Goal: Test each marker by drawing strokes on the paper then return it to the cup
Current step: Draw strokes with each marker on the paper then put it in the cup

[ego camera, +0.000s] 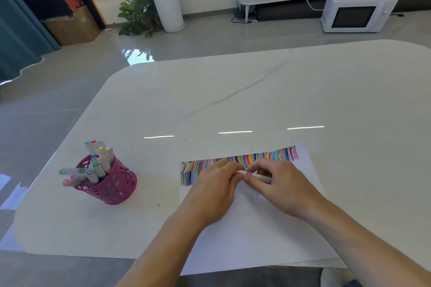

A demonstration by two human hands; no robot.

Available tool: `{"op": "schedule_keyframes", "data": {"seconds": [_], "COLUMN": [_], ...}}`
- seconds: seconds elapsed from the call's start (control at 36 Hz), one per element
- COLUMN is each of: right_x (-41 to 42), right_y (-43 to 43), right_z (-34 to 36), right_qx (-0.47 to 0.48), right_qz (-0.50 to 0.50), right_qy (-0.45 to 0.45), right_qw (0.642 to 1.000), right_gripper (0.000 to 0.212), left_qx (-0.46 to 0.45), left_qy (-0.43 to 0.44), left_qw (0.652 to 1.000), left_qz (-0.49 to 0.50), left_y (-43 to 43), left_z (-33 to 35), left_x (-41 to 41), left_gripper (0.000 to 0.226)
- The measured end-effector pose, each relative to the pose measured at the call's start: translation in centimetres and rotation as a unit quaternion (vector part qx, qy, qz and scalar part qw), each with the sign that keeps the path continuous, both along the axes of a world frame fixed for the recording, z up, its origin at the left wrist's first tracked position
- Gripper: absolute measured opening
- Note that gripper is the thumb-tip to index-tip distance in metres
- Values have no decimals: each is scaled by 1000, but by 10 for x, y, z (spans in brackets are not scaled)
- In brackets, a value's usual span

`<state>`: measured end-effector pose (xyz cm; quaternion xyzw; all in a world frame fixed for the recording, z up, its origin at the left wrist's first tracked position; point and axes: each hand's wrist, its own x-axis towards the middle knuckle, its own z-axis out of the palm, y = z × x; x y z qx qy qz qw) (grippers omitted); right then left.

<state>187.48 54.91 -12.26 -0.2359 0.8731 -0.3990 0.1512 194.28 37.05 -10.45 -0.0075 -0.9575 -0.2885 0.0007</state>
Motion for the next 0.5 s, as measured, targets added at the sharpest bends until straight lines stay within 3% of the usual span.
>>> {"op": "schedule_keyframes", "data": {"seconds": [0.28, 0.5], "right_x": [9, 12], "right_y": [-2, -5], "right_z": [-9, -1], "right_qx": [87, 80], "right_qz": [42, 47], "right_qy": [64, 57], "right_qw": [993, 994], "right_gripper": [52, 56], "left_qx": [-9, 24], "left_qy": [-31, 9], "left_qw": [999, 1000], "left_qz": [-15, 0], "left_y": [-7, -9], "left_z": [1, 2], "left_x": [0, 4], "left_gripper": [23, 21]}}
